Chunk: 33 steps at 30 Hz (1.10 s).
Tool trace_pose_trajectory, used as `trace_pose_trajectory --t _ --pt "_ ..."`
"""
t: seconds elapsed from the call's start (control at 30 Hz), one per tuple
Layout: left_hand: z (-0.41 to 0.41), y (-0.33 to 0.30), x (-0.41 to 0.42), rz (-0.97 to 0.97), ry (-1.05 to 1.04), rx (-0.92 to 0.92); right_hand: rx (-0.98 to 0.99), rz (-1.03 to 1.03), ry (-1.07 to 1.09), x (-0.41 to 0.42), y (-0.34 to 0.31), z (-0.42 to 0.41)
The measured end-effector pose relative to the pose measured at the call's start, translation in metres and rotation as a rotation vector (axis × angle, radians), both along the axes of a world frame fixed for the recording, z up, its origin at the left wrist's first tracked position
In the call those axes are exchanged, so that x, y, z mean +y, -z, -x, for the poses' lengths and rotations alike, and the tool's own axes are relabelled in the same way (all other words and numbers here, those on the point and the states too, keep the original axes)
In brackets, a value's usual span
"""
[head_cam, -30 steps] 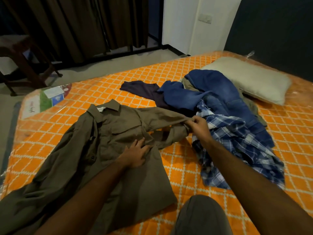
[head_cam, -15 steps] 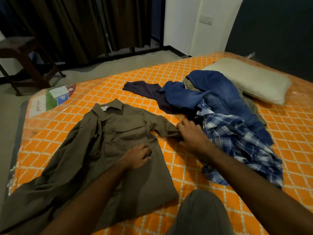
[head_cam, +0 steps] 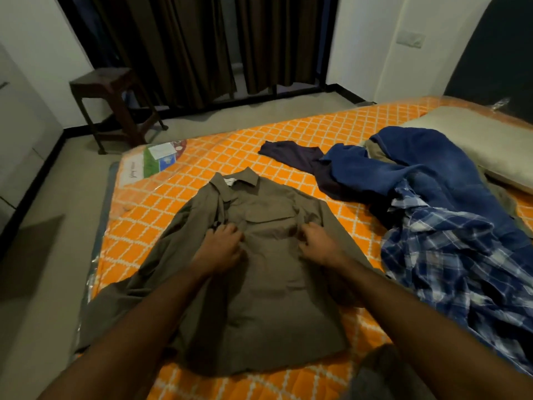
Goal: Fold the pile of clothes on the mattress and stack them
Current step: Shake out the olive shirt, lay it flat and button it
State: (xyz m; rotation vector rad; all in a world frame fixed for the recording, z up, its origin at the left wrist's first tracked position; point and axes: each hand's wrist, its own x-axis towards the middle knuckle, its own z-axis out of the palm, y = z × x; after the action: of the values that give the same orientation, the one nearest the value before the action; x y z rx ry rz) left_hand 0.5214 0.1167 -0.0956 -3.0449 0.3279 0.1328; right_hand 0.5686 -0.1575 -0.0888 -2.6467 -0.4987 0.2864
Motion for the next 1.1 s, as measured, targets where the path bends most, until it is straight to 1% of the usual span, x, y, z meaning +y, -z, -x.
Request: trace_pose_trajectory --t 0.1,0.17,0.23,0.3,0.37,0.4,0.47,0.53,0.6,0.67,0.7,0.77,0.8,0.87,0.93,1.0,1.07,1.1 --pt "-0.043 -0.013 0.049 0.045 -0.209 -0.122 0.014 -0.033 0.027 0.026 -0.01 -0.055" --pt "-0.071 -0.022 0.077 0.083 -0.355 -0.165 -0.003 -0.064 0.051 0.043 -0.014 -0.09" --pt "-0.099 -0.019 0.104 0.133 -0.495 -0.125 -0.004 -0.085 0.072 0.063 -0.012 -0.126" --pt "-0.12 -0.01 0.122 0.236 -0.604 -0.033 -0.005 -0.089 0.111 0.082 -0.01 -0.156" --pt "-0.15 0.003 0.132 0.339 -0.673 0.023 0.055 -0.102 0.181 0.101 0.003 -0.188" --pt "-0.162 0.007 0.132 0.341 -0.67 0.027 0.117 -0.1 0.21 0.107 0.007 -0.198" --pt "-0.188 0.016 0.133 0.287 -0.578 0.074 0.249 -0.088 0.255 0.119 0.021 -0.221" --pt "-0.211 0.018 0.138 0.319 -0.452 0.183 0.322 -0.061 0.276 0.127 0.024 -0.236" --pt "-0.23 0.009 0.153 0.301 -0.388 0.226 0.395 -0.057 0.299 0.131 0.024 -0.252" --pt "-0.244 -0.008 0.176 0.214 -0.374 0.164 0.443 -0.1 0.323 0.13 0.017 -0.266" --pt "-0.251 -0.017 0.191 0.176 -0.376 0.087 0.446 -0.115 0.327 0.128 0.012 -0.276" --pt "-0.266 -0.029 0.218 0.08 -0.357 -0.115 0.411 -0.134 0.324 0.129 0.004 -0.297" --pt "-0.273 -0.034 0.227 0.02 -0.313 -0.224 0.362 -0.132 0.323 0.131 0.002 -0.309" --pt "-0.288 -0.037 0.242 -0.128 -0.215 -0.34 0.242 -0.122 0.325 0.143 0.001 -0.329" --pt "-0.301 -0.036 0.247 -0.287 -0.181 -0.356 0.172 -0.122 0.28 0.161 0.006 -0.333" --pt "-0.298 -0.038 0.233 -0.396 -0.146 -0.354 0.103 -0.084 0.179 0.181 0.019 -0.312" --pt "-0.276 -0.029 0.208 -0.383 -0.052 -0.305 -0.019 -0.027 0.119 0.193 0.044 -0.268" --pt "-0.257 -0.022 0.196 -0.329 0.003 -0.253 -0.073 -0.017 0.077 0.198 0.053 -0.237"
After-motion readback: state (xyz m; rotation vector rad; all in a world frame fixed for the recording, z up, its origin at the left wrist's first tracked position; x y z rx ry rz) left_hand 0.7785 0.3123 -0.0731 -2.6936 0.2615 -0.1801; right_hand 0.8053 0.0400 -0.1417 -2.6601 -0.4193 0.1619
